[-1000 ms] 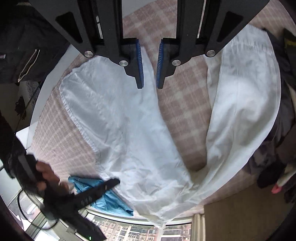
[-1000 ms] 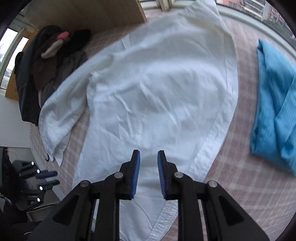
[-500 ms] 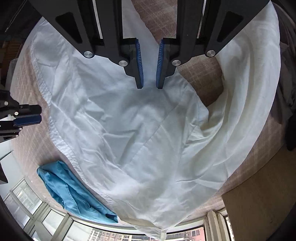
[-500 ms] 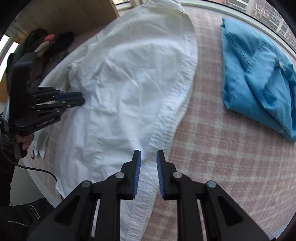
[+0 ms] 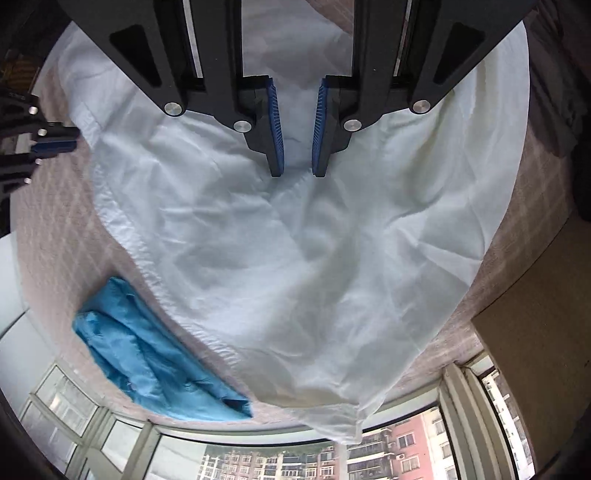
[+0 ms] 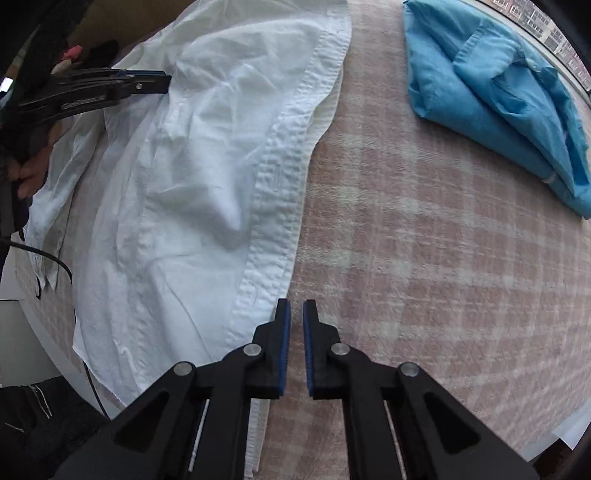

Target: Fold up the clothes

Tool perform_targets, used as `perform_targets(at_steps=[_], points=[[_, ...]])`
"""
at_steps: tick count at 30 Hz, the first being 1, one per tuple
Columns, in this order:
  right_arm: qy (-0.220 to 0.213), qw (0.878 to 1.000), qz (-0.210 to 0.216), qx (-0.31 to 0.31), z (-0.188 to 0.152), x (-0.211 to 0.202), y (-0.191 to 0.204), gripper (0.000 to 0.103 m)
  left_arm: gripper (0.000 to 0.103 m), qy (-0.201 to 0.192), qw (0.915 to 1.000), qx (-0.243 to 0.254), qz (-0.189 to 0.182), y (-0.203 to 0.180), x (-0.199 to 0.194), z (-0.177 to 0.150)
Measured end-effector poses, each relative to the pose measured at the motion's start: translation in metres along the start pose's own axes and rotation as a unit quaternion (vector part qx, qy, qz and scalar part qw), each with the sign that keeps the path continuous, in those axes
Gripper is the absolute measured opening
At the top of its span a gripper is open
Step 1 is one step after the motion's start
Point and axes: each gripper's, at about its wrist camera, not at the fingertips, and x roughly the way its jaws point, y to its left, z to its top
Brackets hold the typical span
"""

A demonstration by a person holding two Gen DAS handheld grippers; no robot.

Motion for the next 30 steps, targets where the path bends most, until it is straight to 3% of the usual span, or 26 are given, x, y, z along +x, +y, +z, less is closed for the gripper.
perform_targets(at_steps=[5, 8, 9, 12, 14, 16, 18, 20, 21, 22, 25, 30], points=[[-0.059, 0.996, 0.063, -0.012, 0.003, 0.004, 0.028, 0.007, 0.015, 0.000, 1.0000, 0.008, -0.005, 0.007, 0.004, 0.006], [-0.027, 0.998, 0.044, -0.024, 0.005, 0.032, 0.037, 0.007, 0.015, -0.010, 0.9995, -0.013, -0.027, 0.018, -0.013, 0.004], [-0.013, 0.999, 0.036, -0.023, 0.001, 0.039, 0.032, 0.003, 0.015, -0.019, 0.9990, -0.018, -0.035, 0.023, -0.027, 0.001], [0.020, 0.999, -0.001, -0.038, -0.002, 0.044, 0.021, 0.001, 0.019, -0.040, 0.9975, -0.036, -0.045, 0.039, -0.067, -0.035], [0.041, 0.998, -0.027, -0.042, 0.001, 0.046, 0.017, 0.003, 0.029, -0.044, 0.9964, -0.054, -0.050, 0.049, -0.089, -0.069], [0.037, 0.998, -0.014, -0.053, 0.015, 0.043, 0.024, 0.005, 0.031, -0.031, 0.9951, -0.077, -0.055, 0.051, -0.097, -0.108], [0.024, 0.997, 0.025, -0.066, 0.038, 0.039, 0.044, 0.008, 0.031, -0.006, 0.9919, -0.107, -0.068, 0.046, -0.092, -0.148], [0.009, 0.994, 0.061, -0.092, 0.062, 0.037, 0.073, 0.020, 0.031, 0.018, 0.9869, -0.134, -0.087, 0.039, -0.086, -0.186], [0.006, 0.992, 0.068, -0.108, 0.071, 0.038, 0.090, 0.034, 0.031, 0.026, 0.9844, -0.142, -0.100, 0.031, -0.083, -0.202], [0.002, 0.990, 0.068, -0.126, 0.076, 0.039, 0.113, 0.040, 0.031, 0.031, 0.9821, -0.150, -0.110, 0.024, -0.081, -0.216], [0.011, 0.983, 0.053, -0.176, 0.083, 0.052, 0.195, 0.040, 0.031, 0.035, 0.9766, -0.168, -0.129, 0.005, -0.077, -0.245], [0.076, 0.979, 0.046, -0.184, 0.083, 0.073, 0.267, 0.040, 0.035, 0.014, 0.9720, -0.194, -0.132, -0.012, -0.083, -0.268]])
